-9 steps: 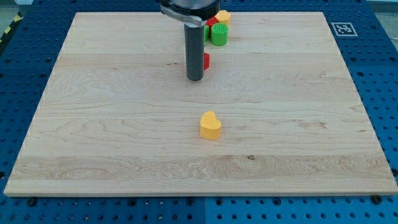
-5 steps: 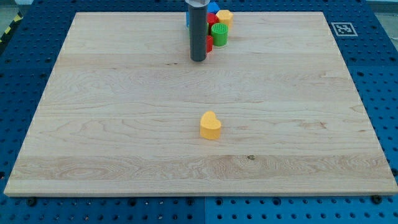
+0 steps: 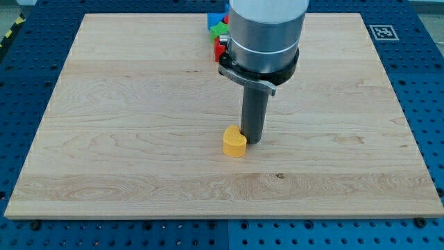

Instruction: Slide the yellow heart to the bottom center

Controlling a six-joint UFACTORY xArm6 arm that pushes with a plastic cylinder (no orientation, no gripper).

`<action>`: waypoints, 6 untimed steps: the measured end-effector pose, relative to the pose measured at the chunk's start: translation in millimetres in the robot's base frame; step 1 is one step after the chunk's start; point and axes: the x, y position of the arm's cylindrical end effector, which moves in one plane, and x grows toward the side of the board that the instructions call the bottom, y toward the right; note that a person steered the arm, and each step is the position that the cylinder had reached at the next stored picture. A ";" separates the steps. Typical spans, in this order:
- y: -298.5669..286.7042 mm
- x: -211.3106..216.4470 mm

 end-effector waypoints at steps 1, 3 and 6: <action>9.2 -13.6; -2.3 -19.6; -27.7 21.7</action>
